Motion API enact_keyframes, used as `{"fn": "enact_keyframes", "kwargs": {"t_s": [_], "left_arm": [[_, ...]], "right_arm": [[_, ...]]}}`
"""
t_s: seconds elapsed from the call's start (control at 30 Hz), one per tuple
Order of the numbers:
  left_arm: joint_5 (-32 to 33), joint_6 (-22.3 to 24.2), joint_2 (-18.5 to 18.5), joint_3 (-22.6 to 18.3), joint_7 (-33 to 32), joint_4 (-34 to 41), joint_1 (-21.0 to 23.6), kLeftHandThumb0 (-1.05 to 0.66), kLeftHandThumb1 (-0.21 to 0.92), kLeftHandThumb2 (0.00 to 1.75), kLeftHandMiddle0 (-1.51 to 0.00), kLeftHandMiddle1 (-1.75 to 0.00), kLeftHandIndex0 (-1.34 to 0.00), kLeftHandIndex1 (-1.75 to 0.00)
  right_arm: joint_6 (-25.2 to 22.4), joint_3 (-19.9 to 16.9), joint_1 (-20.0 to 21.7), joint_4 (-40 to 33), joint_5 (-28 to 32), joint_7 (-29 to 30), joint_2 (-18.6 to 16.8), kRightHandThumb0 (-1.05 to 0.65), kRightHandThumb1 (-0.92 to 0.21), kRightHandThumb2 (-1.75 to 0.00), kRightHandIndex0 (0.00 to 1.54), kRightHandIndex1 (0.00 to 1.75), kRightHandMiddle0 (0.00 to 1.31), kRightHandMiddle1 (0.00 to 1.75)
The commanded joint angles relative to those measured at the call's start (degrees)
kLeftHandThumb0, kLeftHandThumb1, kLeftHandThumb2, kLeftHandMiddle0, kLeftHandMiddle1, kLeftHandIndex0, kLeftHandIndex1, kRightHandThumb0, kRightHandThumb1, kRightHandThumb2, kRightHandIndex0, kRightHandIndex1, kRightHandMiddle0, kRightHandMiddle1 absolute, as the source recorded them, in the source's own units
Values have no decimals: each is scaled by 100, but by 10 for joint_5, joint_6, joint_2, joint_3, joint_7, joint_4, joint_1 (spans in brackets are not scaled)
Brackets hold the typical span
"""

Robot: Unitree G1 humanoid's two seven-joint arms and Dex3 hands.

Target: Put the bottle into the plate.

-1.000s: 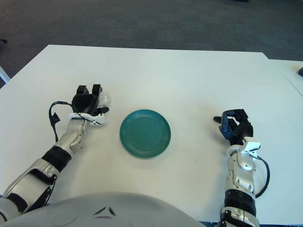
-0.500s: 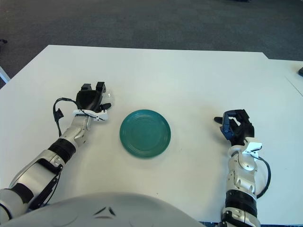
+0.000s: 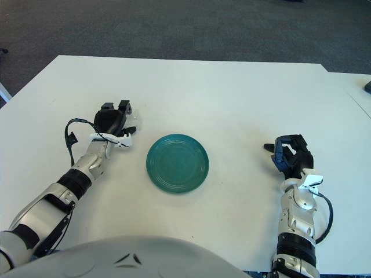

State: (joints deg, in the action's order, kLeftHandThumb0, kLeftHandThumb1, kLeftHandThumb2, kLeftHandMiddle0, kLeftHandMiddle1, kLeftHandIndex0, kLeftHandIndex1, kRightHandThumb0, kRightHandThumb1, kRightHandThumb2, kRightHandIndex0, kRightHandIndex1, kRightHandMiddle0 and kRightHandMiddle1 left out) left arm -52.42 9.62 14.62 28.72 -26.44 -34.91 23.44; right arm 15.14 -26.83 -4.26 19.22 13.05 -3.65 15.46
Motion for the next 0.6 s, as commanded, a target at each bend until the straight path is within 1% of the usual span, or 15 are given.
{"fn": "enact_keyframes", "kwargs": {"t_s": [0.0,0.2,0.23,0.3,0.43,0.57], "left_arm": [[12,-3,1,14,33,-13,-46,-53,17,149,-111,-175,-73,-175],[15,-9,12,9,32,36,-61,-53,17,150,-109,-175,-73,-175],[10,2,16,9,43,78,-75,-53,17,150,-109,-175,-73,-175],[1,18,22,8,60,133,-91,-53,17,150,-110,-175,-73,-175],[-16,44,26,7,83,186,-97,-53,16,150,-112,-175,-73,-175],[-33,52,34,4,97,219,-99,-53,16,150,-113,-175,-73,-175]], "right_arm": [[-8,-6,2,-8,14,-4,3,-36,-85,-57,50,109,29,167],[-13,-5,2,-13,17,-5,1,-35,-86,-55,50,108,29,168],[-12,-4,2,-13,17,-5,1,-36,-86,-55,50,108,29,167],[-12,-4,2,-12,17,-4,0,-36,-86,-55,51,108,30,167],[-13,-2,2,-13,16,-3,-1,-36,-86,-55,51,108,30,166],[-9,-1,1,-15,15,-3,-4,-36,-86,-55,51,108,30,166]]}}
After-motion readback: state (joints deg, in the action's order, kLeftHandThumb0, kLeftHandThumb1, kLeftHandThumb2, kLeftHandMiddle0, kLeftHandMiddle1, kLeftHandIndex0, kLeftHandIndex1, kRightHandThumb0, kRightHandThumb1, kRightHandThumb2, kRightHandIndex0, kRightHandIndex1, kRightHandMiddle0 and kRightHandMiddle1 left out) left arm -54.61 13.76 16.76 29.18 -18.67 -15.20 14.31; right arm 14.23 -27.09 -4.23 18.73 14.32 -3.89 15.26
